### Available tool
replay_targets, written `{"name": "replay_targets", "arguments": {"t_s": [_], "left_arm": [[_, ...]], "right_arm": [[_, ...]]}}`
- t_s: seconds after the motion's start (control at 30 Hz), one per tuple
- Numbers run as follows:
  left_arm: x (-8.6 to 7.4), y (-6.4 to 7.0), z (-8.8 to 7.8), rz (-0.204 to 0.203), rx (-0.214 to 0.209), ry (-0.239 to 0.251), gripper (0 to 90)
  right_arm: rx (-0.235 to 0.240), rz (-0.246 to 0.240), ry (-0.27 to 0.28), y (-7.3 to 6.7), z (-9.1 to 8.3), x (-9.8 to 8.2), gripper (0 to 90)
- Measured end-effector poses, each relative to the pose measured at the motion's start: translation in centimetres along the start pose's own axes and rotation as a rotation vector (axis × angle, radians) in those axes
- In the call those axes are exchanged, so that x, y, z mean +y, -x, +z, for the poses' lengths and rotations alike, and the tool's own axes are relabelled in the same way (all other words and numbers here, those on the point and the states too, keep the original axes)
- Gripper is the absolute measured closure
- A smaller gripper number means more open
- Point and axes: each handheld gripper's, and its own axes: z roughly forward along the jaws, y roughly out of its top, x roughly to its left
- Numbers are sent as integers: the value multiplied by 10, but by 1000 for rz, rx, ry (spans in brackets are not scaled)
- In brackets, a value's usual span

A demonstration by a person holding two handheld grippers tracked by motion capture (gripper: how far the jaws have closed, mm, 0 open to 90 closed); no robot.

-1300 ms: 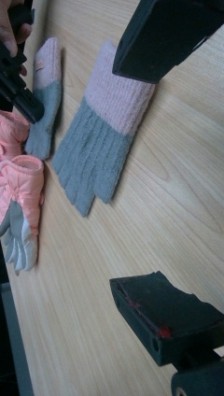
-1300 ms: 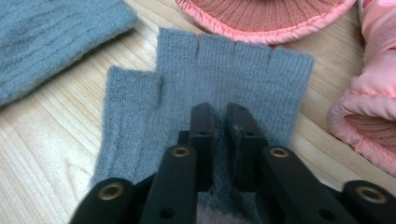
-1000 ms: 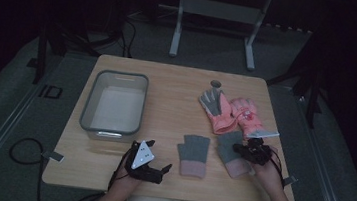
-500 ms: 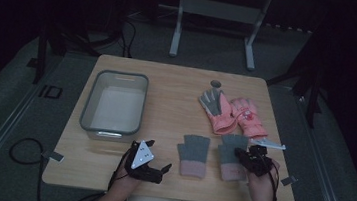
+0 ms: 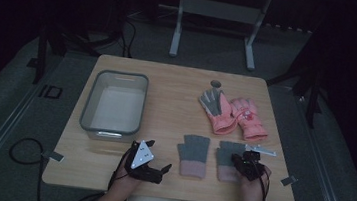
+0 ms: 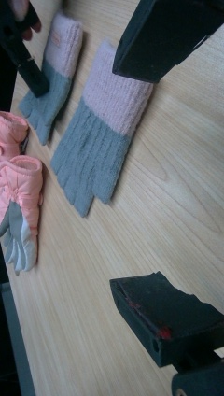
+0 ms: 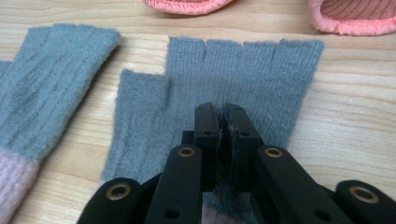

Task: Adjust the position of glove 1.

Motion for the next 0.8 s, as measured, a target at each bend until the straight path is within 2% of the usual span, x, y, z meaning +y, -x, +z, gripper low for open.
{"name": "replay_targets", "arguments": {"t_s": [0.23, 0.33, 0.43, 0.47, 0.5, 0.53, 0.6, 0.67, 0.7, 0.8], "left_arm": [[0, 0, 1, -1, -7, -6, 10], [0, -1, 1, -3, -10, -5, 10], [0, -1, 1, -7, -13, -4, 10], [0, -1, 0, -7, -15, -2, 10], [0, -1, 0, -8, -15, -1, 10], [0, -2, 0, -9, -16, -2, 10], [0, -2, 0, -8, -17, -2, 10], [0, -2, 0, -9, -17, -1, 10], [0, -2, 0, -9, -17, -1, 10], [0, -2, 1, -12, -19, -5, 10]], "right_arm": [[1, -1, 11, 0, -1, 0, 779], [5, -21, 14, 1, -5, 3, 762], [7, -98, 35, 2, -15, 12, 721], [17, -130, 44, 2, -17, 14, 706], [12, -187, 51, 1, -19, 16, 697], [10, -211, 53, 2, -20, 17, 684], [68, -283, 42, 6, -20, 20, 643], [73, -326, 32, 10, -21, 22, 626], [97, -354, 7, 13, -21, 24, 620], [119, -393, -19, 18, -22, 28, 599]]}}
